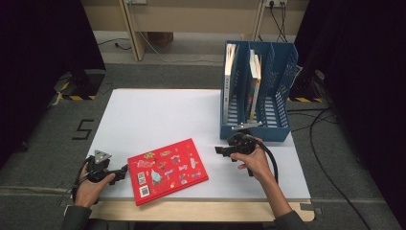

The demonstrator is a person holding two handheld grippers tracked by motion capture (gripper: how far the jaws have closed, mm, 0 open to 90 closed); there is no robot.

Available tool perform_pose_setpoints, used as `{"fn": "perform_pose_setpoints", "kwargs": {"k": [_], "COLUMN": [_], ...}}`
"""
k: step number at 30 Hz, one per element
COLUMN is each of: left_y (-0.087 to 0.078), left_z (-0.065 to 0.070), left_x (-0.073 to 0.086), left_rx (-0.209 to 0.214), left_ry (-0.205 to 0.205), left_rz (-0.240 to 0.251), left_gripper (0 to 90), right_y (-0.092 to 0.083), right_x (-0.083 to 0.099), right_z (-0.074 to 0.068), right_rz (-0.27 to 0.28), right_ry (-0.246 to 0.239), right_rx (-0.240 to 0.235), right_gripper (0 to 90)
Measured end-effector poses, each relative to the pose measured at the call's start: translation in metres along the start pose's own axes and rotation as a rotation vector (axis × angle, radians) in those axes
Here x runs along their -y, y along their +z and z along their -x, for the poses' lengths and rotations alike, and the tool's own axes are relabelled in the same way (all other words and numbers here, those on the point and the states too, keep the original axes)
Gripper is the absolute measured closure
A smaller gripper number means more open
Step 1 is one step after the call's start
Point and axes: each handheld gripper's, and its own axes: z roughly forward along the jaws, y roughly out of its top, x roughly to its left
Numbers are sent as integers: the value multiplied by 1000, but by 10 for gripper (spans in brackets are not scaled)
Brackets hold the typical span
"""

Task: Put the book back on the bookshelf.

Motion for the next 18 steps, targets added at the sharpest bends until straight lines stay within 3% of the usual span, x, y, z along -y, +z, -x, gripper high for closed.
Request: {"fn": "perform_pose_setpoints", "kwargs": {"k": [18], "left_y": [-5], "left_z": [-2], "left_x": [3], "left_rx": [-7], "left_ry": [-24], "left_rz": [-14], "left_gripper": [148], "right_y": [14], "right_x": [5], "right_z": [-10], "right_rz": [-27], "right_ry": [1], "right_rx": [-32], "right_gripper": [259]}}
